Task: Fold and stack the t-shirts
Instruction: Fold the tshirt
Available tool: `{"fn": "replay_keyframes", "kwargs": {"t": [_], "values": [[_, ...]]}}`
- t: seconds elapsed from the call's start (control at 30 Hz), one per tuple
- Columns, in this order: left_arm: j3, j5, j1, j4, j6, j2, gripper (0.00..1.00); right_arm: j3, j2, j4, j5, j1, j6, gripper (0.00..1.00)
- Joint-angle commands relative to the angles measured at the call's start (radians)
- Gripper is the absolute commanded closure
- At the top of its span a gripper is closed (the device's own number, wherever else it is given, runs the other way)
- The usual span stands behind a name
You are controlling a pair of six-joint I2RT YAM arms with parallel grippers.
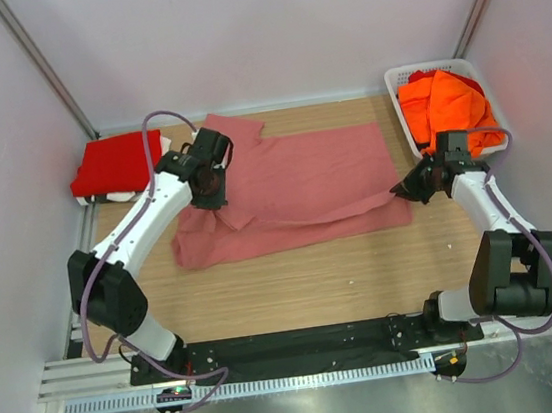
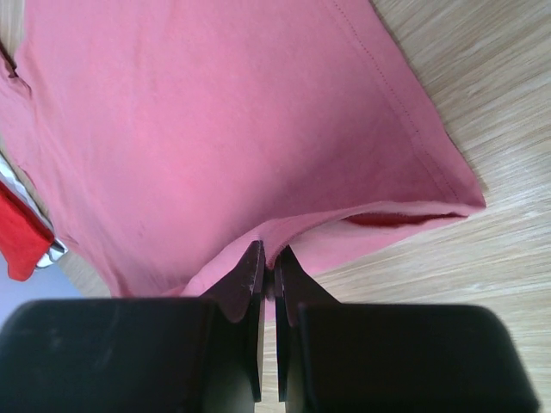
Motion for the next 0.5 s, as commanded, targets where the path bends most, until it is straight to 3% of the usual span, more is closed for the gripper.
{"fn": "replay_keyframes", "kwargs": {"t": [0.0,0.47], "values": [[0.088,0.01,0.018,0.012,0.08,0.051,1.0,0.032,0.016,0.038,0.014,-0.004,-0.003,0.99],[0.403,-0.039,0.075,-0.089,0.143,0.381,1.0,0.072,0.183,0.106,0.042,-0.003,0.026,0.97]]}}
